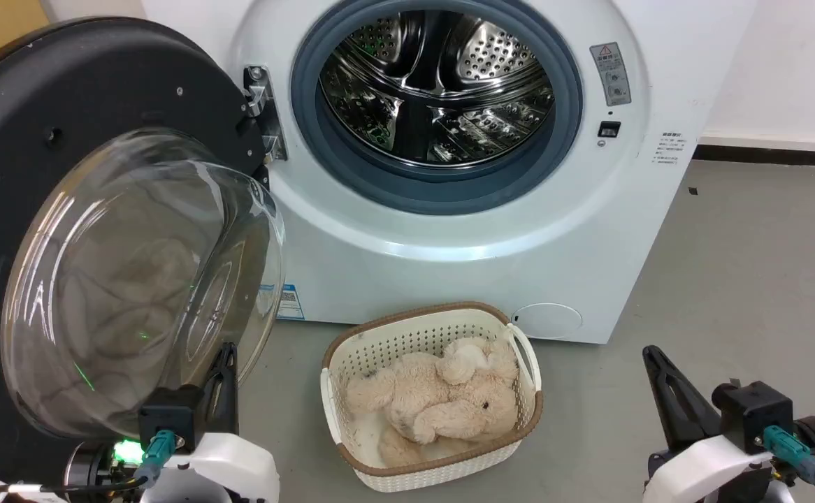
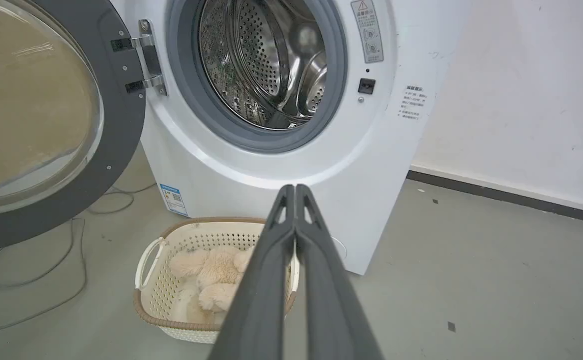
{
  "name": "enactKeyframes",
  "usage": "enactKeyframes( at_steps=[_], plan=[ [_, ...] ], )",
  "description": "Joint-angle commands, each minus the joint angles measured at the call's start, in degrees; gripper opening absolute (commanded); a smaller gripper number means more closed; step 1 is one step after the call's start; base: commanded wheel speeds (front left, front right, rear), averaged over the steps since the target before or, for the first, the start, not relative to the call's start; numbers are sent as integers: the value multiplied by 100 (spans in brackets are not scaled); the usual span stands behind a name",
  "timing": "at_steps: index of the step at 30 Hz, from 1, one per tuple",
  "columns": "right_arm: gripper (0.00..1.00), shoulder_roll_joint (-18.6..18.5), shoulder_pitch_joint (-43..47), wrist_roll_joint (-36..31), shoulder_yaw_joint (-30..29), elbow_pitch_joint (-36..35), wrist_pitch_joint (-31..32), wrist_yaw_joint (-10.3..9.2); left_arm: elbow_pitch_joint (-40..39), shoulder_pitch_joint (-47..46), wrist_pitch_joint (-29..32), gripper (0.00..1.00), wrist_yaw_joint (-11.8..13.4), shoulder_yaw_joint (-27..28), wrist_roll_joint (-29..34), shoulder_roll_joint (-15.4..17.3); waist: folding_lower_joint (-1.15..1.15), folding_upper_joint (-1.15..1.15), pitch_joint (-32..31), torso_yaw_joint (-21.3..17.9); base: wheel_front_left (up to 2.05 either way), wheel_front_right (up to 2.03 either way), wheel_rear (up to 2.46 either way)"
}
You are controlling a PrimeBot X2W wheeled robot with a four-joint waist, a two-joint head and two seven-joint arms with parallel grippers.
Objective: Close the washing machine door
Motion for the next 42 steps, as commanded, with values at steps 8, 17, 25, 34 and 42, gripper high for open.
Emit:
enactKeyframes(
  at_steps=[8,17,25,34,42],
  plan=[
    [0,23,-66,-44,-4,-23,2,5,-23,-20,2,0,-24,2,16,15,0,0,0,0,0,0,0],
    [0,23,-66,-44,-4,-23,2,5,-23,-20,2,0,-24,2,16,15,0,0,0,0,0,0,0],
    [0,23,-66,-44,-4,-23,2,5,-23,-20,2,0,-24,2,16,15,0,0,0,0,0,0,0],
    [100,0,0,86,-40,3,-56,0,10,-8,-56,100,58,-33,-17,-2,0,0,7,1,0,0,0],
    [100,1,10,286,-88,-47,-152,0,-8,-32,-152,100,159,-93,-38,0,0,0,24,16,0,0,0]
  ],
)
